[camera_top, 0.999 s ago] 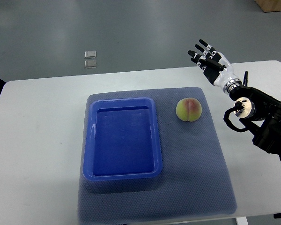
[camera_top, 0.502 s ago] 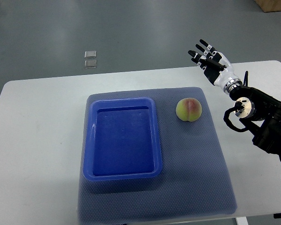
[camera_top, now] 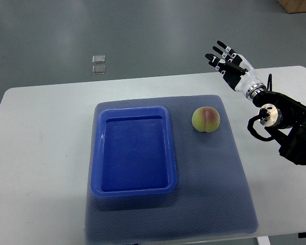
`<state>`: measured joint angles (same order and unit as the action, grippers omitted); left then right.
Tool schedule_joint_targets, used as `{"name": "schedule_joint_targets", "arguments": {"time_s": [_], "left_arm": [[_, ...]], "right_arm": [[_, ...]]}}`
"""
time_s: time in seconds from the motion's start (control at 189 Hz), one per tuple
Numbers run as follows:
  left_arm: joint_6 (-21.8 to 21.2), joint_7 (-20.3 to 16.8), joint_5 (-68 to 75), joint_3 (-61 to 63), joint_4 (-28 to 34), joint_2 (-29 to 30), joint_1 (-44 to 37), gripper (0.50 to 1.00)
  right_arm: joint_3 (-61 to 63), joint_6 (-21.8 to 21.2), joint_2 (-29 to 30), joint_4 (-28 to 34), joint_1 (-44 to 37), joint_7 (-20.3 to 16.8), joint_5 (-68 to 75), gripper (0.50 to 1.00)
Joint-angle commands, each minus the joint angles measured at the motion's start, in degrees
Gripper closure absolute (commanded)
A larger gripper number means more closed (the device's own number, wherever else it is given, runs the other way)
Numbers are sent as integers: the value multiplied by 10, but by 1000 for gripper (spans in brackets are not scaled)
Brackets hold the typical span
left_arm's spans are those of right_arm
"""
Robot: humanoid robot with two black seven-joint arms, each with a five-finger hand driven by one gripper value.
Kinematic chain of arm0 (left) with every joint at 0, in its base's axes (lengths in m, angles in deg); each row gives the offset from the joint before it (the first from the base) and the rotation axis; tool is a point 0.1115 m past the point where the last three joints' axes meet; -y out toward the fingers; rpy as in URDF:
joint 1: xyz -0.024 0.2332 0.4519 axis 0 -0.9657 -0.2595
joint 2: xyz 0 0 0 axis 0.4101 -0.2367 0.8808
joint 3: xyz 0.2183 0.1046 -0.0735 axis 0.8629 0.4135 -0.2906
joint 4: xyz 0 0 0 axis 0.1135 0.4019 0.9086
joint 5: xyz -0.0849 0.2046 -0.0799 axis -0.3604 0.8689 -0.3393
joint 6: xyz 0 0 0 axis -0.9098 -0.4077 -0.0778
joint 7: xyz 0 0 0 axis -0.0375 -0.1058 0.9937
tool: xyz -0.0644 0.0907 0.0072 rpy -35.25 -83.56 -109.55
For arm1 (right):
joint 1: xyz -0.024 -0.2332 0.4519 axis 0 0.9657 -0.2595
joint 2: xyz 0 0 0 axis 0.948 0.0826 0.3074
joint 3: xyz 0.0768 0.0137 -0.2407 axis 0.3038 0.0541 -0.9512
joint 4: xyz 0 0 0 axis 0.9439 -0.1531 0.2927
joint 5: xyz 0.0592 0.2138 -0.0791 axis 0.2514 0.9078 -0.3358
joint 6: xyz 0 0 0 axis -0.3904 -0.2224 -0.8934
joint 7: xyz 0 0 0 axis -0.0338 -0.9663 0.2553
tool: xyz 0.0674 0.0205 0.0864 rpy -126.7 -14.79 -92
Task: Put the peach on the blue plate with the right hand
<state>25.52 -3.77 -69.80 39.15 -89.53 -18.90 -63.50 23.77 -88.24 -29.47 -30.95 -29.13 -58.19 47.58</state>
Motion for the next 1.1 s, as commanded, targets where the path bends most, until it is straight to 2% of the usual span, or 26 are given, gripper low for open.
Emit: {"name": "schedule_joint_targets", "arguments": {"time_s": [0.0,0.164,0.227,0.243,0.312,0.317,0.38,0.465,0.47,0.502,0.608,0.613,0.676,0.729,0.734,0.84,0.951,1.094], "left_arm": [[0,0,0,0,0,0,0,500],[0,0,0,0,0,0,0,500],[0,0,0,0,0,0,0,500],[0,0,0,-1,1,0,0,500],[0,0,0,-1,1,0,0,500],[0,0,0,0,2,0,0,500],[0,0,0,-1,3,0,0,500],[0,0,0,0,3,0,0,500],[0,0,0,-1,3,0,0,500],[0,0,0,0,3,0,0,500],[0,0,0,0,3,0,0,500],[0,0,-1,0,3,0,0,500],[0,0,-1,0,3,0,1,500],[0,0,-1,0,3,0,1,500],[0,0,-1,0,3,0,1,500],[0,0,-1,-1,3,0,2,500],[0,0,-1,-1,3,0,2,500],[0,0,-1,-1,4,0,3,500]], "right_arm": [[-2,-24,-6,1,-15,1,-58,570],[-42,-75,-33,5,-45,2,-186,572],[-48,-77,-36,5,-48,2,-192,572],[-87,-94,-49,8,-71,4,-228,572],[-100,-99,-52,8,-79,5,-238,572],[-133,-116,-63,13,-101,6,-255,572],[-173,-139,-77,23,-129,7,-275,572],[-191,-148,-85,29,-143,8,-288,572],[-218,-161,-92,39,-169,15,-312,572],[-236,-168,-96,47,-185,21,-333,572],[-264,-170,-99,59,-208,31,-366,572],[-285,-171,-102,74,-228,38,-394,572],[-313,-170,-103,100,-248,40,-428,572],[-313,-170,-103,100,-248,40,-428,572],[-330,-169,-104,117,-260,44,-449,574],[-362,-170,-110,145,-272,48,-495,574],[-374,-169,-109,154,-278,50,-524,576],[-418,-151,-101,158,-281,59,-629,576]]}}
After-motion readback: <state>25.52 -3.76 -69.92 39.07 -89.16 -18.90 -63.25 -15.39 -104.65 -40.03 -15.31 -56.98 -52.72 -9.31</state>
